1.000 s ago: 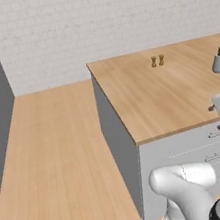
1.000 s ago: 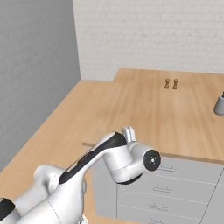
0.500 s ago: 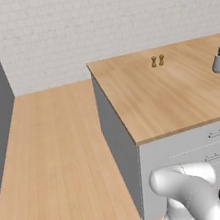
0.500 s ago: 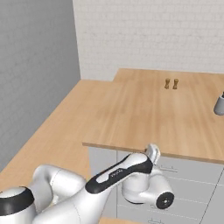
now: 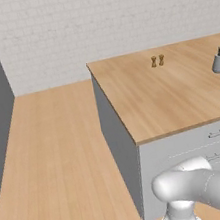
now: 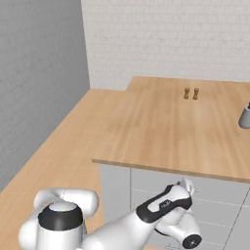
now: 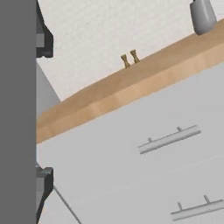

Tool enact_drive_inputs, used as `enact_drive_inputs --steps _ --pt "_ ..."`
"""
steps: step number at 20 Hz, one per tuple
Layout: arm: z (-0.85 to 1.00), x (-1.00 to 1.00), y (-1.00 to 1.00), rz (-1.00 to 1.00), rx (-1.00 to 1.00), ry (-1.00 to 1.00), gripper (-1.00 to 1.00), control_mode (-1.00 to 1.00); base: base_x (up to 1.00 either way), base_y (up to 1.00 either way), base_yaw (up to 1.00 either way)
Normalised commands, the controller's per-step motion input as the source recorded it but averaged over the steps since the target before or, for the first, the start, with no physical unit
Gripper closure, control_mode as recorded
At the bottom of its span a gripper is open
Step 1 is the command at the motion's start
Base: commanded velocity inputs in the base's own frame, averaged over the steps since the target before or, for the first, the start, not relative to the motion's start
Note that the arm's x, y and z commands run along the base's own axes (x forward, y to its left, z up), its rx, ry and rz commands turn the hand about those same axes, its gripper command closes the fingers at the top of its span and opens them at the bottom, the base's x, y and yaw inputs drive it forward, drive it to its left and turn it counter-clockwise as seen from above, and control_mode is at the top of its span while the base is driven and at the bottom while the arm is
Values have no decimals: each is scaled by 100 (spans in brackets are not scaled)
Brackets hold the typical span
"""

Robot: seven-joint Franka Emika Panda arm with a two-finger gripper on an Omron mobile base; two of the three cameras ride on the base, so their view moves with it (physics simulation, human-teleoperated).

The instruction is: Take a straw from the drawer in front and place it inside the glass cup on the dining counter.

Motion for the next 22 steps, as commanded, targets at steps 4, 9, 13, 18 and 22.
enact_drive_inputs --steps 4,9,13,18,22 --pt "-57 58 -6 -7 1 -1 -100 -100 0 0 0" --pt "-56 66 0 -6 0 -2 -100 -100 0 0 0" --pt "-39 62 -9 -4 0 0 -100 -100 0 0 0" --pt "-38 48 -11 -3 0 0 -100 -100 0 0 0" --pt "-38 42 -8 -1 0 0 -100 -100 0 0 0"
